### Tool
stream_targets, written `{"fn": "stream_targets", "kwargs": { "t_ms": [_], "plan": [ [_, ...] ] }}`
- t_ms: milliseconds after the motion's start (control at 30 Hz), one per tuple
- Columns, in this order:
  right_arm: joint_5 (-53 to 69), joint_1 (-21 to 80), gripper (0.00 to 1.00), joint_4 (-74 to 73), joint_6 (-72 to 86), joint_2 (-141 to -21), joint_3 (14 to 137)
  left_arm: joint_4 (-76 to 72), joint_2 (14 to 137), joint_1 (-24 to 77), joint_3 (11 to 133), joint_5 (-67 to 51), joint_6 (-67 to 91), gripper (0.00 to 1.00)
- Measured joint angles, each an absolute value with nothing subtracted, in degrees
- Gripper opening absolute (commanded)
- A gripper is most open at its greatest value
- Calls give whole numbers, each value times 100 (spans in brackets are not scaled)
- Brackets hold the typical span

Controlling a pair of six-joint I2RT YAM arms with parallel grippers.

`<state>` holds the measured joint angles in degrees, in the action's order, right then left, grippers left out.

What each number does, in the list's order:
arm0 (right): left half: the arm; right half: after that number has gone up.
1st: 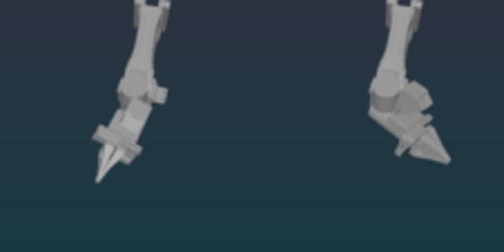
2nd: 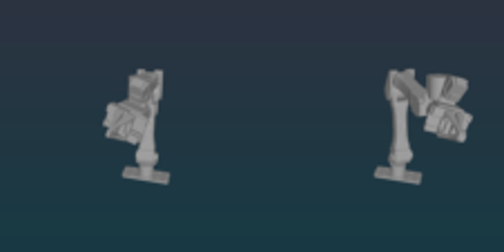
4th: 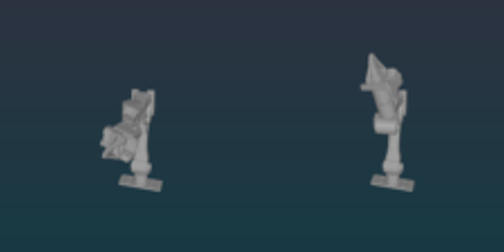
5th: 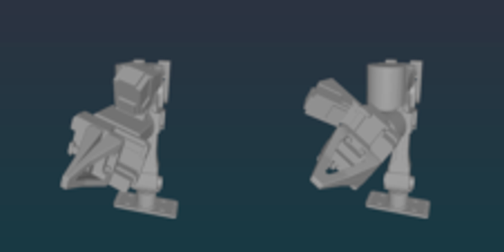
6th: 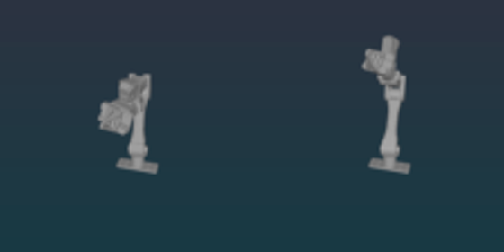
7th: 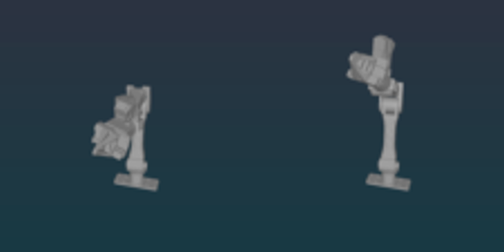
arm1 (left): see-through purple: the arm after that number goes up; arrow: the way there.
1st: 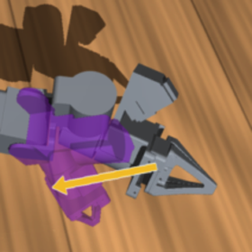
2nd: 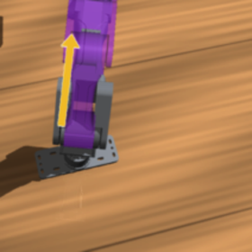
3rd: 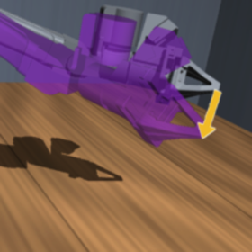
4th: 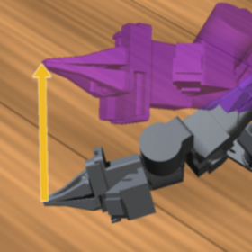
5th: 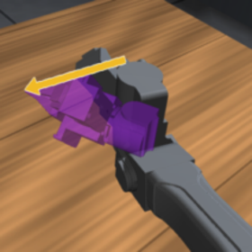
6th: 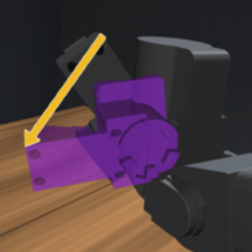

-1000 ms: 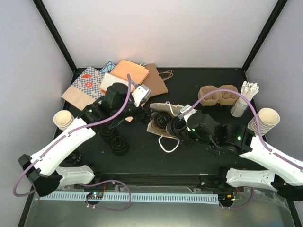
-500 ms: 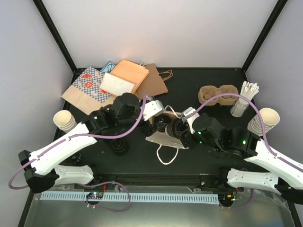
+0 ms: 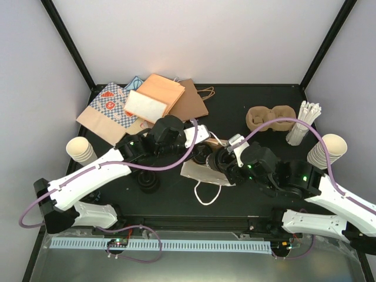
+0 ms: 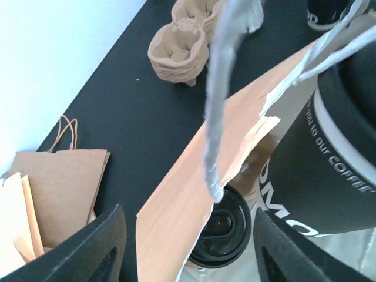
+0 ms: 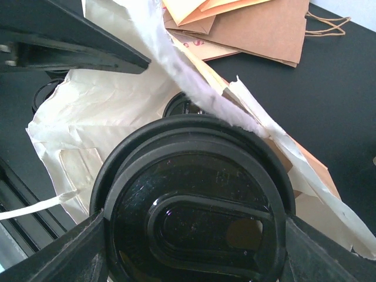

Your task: Pack the takeout coffee

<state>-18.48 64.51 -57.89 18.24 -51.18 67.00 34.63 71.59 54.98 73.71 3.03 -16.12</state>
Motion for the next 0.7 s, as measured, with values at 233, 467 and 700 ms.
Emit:
{"fn": "stream_targets", "kwargs": {
  "t_ms": [233, 467, 700],
  "plan": [
    [-1872, 6451, 60, -5789, 1769, -5072, 6678, 3684, 7780, 5498, 7747, 530, -1820, 23],
    [-1804, 6451, 58, -5658, 1505, -5094, 6473, 4029, 7929, 5500, 8060, 534, -1896, 2],
    [-1682, 6650, 58, -5439, 1125, -5199, 6399, 4226, 7697, 5498, 7977, 593, -1900, 2]
  ]
}}
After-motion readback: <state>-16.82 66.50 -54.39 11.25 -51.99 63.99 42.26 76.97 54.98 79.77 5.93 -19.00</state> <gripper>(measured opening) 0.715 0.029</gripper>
